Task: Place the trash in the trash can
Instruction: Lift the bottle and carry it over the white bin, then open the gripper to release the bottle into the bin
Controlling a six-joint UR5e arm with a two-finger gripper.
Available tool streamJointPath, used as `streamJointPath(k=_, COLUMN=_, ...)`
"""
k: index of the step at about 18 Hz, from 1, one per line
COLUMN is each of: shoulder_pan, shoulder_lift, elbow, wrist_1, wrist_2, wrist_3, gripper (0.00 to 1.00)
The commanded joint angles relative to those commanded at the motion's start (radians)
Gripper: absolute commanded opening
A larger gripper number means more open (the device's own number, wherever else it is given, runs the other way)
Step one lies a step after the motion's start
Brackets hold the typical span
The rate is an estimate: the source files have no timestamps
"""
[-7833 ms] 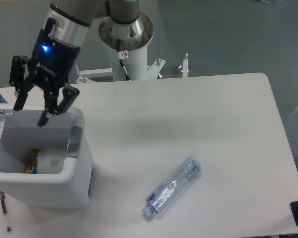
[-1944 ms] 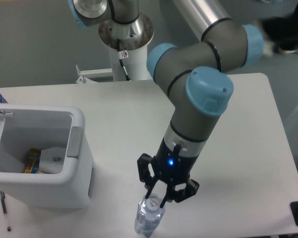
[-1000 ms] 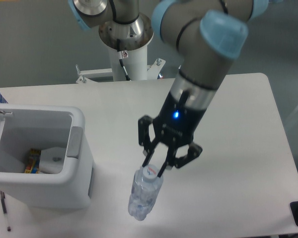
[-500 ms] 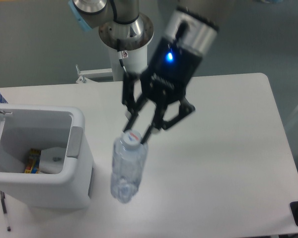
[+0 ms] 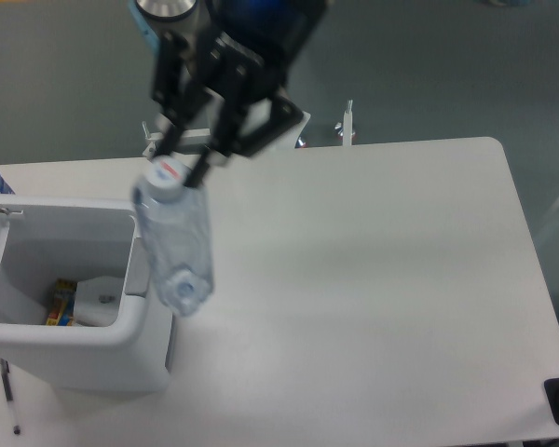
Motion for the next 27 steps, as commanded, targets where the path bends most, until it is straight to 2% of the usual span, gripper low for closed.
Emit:
streamJointPath(k=7, shoulder_pan=-0.075, shoulder_lift=0.034, elbow=-0.014, wrist_1=0.0, wrist_2=-0.002, wrist_3=-0.04, gripper=0.0)
streamJointPath(k=13, shoulder_pan=-0.13, shoulder_lift=0.026, elbow=-0.126, wrist_1=0.015, wrist_2=0.009, wrist_3=-0.031, gripper=0.0)
streamJointPath(k=17, shoulder_pan=-0.138, shoulder_lift=0.0, elbow=-0.17, wrist_1=0.018, wrist_2=0.012, wrist_3=-0.017, gripper=0.0)
streamJointPath(k=20, shoulder_pan=-0.14, shoulder_lift=-0.021, elbow=-0.207, wrist_1=0.02, wrist_2=0.018, wrist_3=0.007, gripper=0.04)
streamJointPath(k=22, shoulder_pan=-0.14, shoulder_lift=-0.032, elbow=-0.23, wrist_1=0.02, wrist_2=0.053, wrist_3=0.029, gripper=0.05)
streamJointPath(k=23, shoulder_pan=-0.14, shoulder_lift=-0.032, elbow=-0.239, wrist_1=0.02, wrist_2=0.064, wrist_3=0.037, gripper=0.06)
streamJointPath(k=25, shoulder_pan=-0.14, shoulder_lift=-0.035, elbow=-0.262, wrist_1=0.02, wrist_2=0.069, wrist_3=0.06, gripper=0.21)
streamJointPath(k=27, shoulder_pan=-0.14, shoulder_lift=-0.044, elbow=-0.276, wrist_1=0.021, wrist_2=0.075, wrist_3=0.066, gripper=0.3)
